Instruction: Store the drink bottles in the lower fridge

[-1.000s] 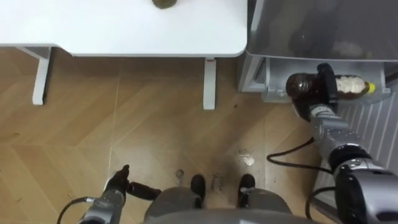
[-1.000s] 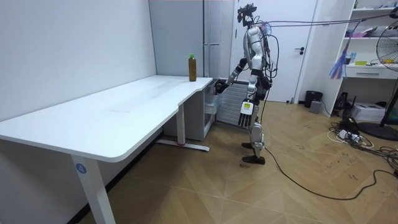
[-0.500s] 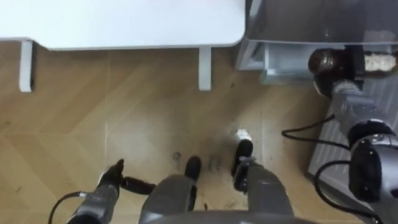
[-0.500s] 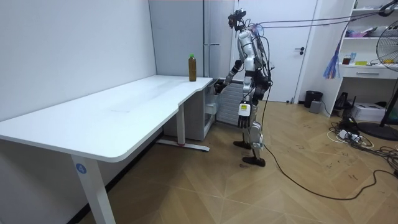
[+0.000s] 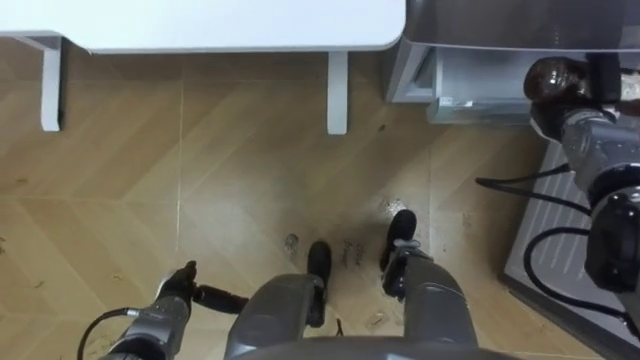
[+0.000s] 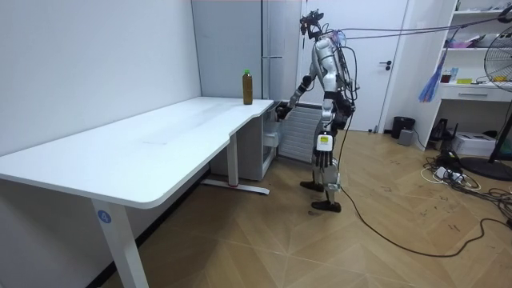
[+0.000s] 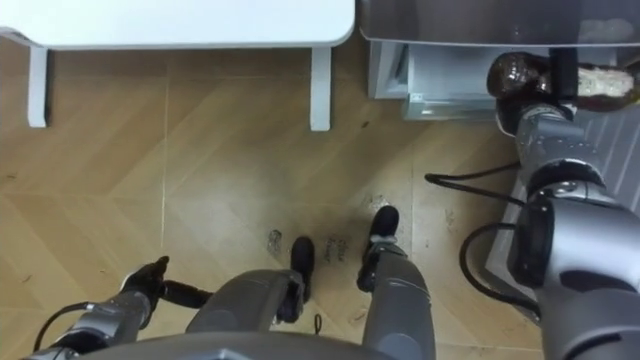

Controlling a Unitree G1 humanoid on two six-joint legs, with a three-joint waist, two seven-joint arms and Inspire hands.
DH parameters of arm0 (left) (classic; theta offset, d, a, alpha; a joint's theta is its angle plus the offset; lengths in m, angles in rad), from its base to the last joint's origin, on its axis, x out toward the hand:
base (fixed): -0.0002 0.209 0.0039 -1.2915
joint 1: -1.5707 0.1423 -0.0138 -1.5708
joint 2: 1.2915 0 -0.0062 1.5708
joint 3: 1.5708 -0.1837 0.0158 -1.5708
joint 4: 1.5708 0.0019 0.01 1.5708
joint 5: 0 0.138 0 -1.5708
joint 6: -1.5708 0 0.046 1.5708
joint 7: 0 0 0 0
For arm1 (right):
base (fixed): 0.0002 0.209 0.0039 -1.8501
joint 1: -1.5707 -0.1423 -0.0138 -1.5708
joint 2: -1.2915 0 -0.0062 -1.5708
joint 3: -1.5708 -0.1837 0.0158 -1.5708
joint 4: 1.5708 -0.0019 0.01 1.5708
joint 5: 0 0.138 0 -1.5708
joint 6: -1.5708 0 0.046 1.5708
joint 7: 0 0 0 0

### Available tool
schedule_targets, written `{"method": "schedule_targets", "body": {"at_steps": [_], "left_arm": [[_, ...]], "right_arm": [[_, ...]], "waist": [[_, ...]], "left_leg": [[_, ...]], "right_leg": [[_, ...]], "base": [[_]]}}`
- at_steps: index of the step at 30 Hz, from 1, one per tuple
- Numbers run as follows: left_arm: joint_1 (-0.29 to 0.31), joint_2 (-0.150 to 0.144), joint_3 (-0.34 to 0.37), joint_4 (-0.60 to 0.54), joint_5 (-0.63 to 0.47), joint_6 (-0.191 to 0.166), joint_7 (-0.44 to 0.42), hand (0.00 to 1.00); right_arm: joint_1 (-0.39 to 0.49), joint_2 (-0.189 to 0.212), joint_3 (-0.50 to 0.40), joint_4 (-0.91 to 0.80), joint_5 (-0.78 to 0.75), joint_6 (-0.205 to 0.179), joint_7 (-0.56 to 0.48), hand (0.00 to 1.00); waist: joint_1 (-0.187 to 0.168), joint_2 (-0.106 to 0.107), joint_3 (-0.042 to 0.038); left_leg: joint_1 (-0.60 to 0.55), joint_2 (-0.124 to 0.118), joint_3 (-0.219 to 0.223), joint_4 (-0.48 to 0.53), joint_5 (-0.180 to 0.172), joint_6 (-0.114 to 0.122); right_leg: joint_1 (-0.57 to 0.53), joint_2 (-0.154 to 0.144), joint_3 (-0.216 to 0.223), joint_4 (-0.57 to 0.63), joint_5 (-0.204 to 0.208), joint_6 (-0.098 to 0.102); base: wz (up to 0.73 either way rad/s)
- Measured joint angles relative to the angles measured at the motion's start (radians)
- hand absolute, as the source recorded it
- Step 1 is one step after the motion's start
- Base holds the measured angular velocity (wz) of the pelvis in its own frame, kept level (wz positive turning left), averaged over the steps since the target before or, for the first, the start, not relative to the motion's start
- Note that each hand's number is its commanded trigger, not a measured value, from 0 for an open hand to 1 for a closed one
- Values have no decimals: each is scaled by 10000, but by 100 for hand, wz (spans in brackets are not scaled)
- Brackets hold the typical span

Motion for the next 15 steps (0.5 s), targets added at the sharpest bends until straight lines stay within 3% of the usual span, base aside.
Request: {"method": "schedule_targets", "body": {"at_steps": [15], "left_arm": [[36, 14, -2, -16, 0, -6, 103, 0]], "right_arm": [[-46, -6, 624, 37, -842, 63, -140, 0]], "waist": [[126, 19, -98]], "left_leg": [[-301, 8, 259, 351, 26, 35]], "right_leg": [[-71, -93, -119, 10, 199, -50]], "base": [[3]]}}
